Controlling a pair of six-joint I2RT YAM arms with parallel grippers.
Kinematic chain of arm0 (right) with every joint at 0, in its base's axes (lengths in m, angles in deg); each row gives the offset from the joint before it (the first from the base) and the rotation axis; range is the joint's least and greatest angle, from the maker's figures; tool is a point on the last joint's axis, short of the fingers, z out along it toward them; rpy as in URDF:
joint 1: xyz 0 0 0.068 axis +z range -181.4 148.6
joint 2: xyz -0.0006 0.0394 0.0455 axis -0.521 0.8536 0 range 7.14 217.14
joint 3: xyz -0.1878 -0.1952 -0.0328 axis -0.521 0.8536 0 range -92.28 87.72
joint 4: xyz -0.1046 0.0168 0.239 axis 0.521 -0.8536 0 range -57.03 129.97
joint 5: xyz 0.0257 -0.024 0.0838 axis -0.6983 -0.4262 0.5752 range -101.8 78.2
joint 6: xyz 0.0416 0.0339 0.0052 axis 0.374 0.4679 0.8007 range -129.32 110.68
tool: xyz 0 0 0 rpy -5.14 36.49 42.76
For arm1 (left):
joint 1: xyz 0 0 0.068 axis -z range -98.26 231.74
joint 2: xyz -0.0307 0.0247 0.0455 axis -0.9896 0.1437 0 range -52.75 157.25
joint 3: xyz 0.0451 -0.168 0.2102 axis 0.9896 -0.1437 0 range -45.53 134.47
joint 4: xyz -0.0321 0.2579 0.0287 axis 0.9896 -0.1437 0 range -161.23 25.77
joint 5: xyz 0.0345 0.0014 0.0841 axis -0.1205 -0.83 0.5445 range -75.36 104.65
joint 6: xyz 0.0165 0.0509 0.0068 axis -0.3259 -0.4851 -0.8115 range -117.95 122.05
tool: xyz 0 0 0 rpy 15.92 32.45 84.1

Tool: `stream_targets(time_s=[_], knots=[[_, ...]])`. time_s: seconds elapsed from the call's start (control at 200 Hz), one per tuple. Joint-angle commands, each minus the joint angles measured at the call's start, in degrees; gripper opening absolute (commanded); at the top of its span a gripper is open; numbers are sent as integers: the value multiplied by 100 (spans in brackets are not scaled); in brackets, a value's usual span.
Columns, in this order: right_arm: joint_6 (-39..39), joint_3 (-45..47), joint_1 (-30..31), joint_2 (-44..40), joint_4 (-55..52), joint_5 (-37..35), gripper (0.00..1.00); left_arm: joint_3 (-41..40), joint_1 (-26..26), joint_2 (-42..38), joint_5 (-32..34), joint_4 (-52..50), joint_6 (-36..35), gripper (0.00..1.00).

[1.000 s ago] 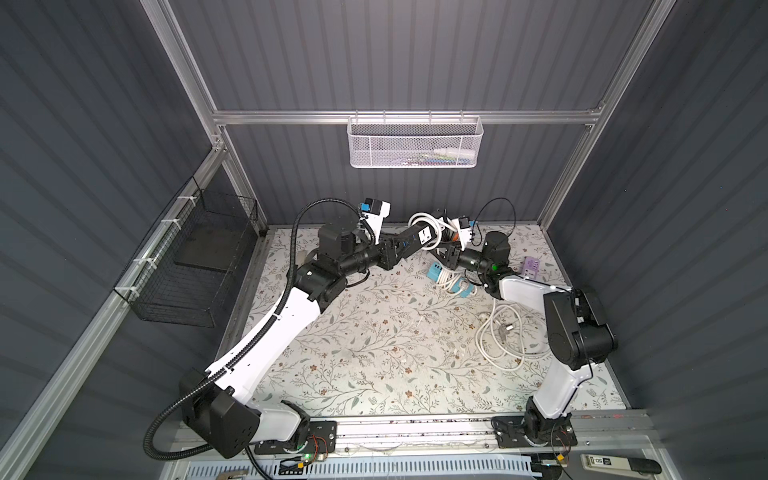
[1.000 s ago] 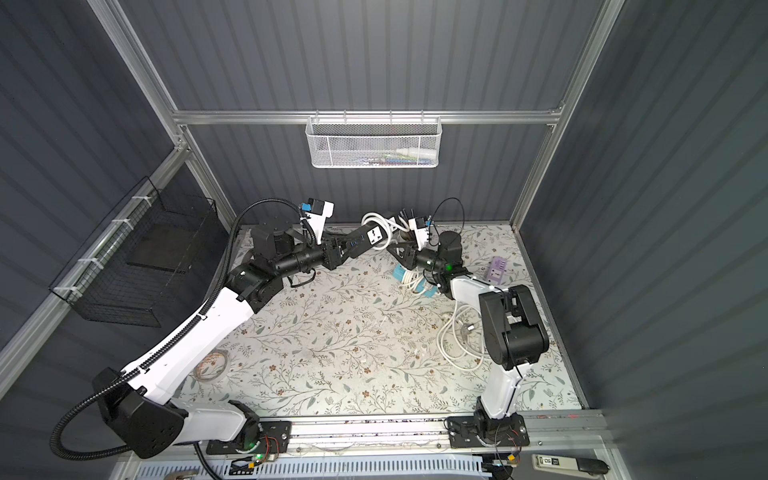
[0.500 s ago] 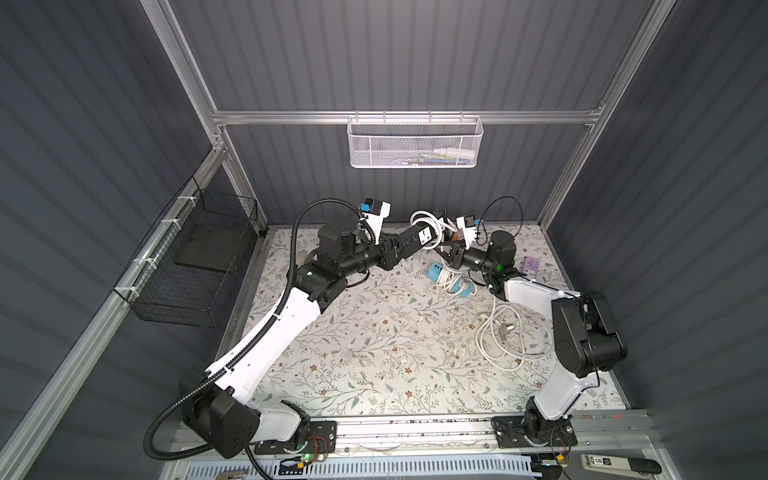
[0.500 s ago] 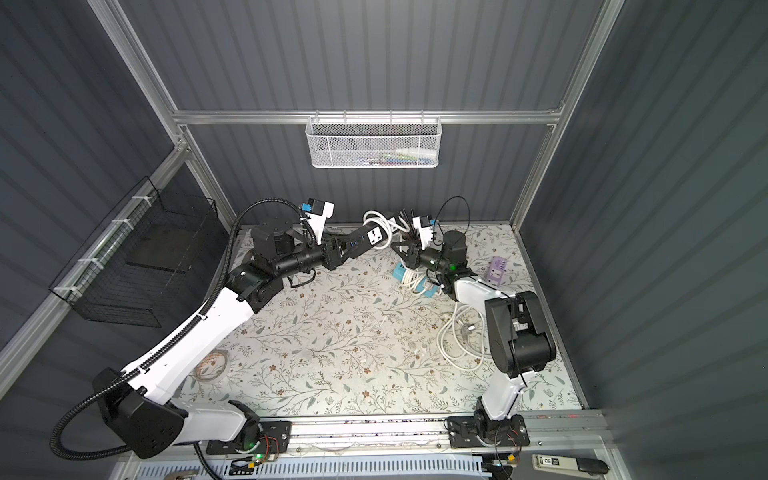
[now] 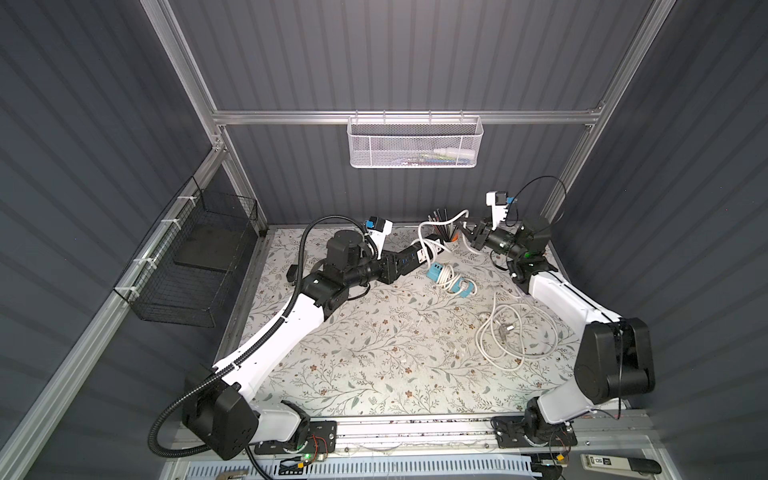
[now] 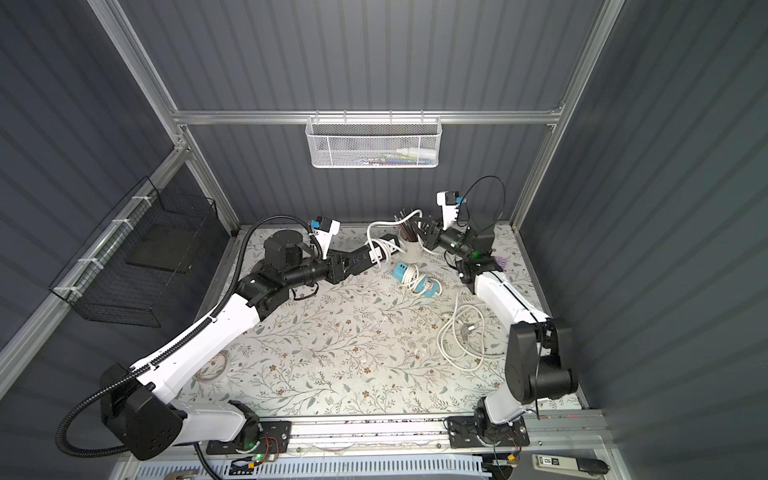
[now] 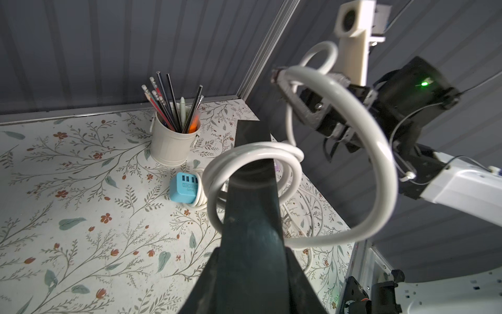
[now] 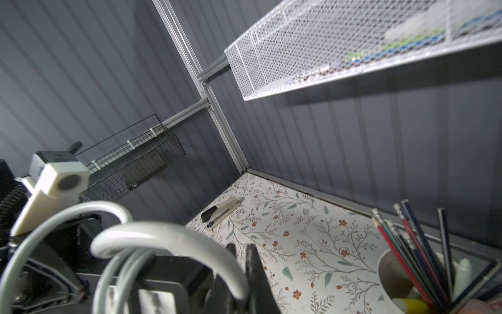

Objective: Unwrap the cord wrapped around the power strip
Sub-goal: Unwrap the power cord from the power strip.

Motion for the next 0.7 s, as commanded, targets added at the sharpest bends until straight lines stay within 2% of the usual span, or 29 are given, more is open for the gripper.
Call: stream_targets(time_s=[0.0,0.345,0.69], knots=[[30,229,-109,-479,-161,61,0,33,-21,-59,416,235,-200,0],[-223,1259,-261,-1727,-1146,-188,0,213,-21,29,1252,633,-432,0],[41,2331,-186,-1523,-1032,-308,0,643,-21,88,1344,700,-747,0]])
